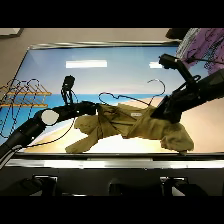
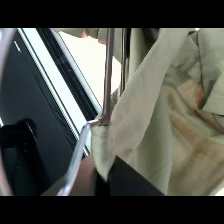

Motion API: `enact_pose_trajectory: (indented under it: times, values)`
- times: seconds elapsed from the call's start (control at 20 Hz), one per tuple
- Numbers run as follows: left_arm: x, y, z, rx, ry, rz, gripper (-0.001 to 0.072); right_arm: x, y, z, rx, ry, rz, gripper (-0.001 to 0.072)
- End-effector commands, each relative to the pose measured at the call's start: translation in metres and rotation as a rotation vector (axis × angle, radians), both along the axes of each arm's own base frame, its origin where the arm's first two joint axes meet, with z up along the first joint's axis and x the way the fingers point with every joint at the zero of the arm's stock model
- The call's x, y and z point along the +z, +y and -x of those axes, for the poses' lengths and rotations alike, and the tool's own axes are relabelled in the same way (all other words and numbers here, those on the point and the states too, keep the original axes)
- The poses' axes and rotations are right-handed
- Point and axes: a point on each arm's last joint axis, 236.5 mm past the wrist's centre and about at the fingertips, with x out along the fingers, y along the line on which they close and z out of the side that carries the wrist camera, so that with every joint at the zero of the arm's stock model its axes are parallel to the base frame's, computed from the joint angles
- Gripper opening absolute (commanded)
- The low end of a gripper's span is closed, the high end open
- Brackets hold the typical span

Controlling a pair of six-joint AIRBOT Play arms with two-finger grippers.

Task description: Fold the clothes and pants, and hang the long-sleeved shirts on hangers.

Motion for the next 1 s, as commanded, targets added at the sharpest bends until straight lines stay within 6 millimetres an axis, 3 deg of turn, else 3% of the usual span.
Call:
enact_pose_trajectory:
  times: [0.0, 0.2, 0.45, 0.65, 0.95]
  values:
    - [0.008, 0.002, -0.01, 0.021, -0.042, 0.005, 0.0015, 0.002, 0.005, 0.002, 0.016, 0.01, -0.023, 0.0022]
    - [0.018, 0.001, -0.024, 0.008, -0.091, -0.031, 0.0015, -0.004, 0.004, -0.002, 0.013, 0.029, -0.018, 0.0022]
    - [0.028, 0.013, -0.034, 0.026, -0.085, -0.027, 0.0015, -0.029, -0.005, -0.006, -0.01, 0.061, 0.031, 0.0022]
    - [0.041, 0.01, -0.038, 0.025, -0.108, -0.015, 0.0016, -0.043, -0.001, -0.022, -0.062, 0.037, 0.012, 0.0022]
    - [0.044, 0.01, -0.039, 0.025, -0.115, -0.012, 0.0015, -0.055, -0.002, -0.015, -0.058, 0.083, 0.018, 0.0022]
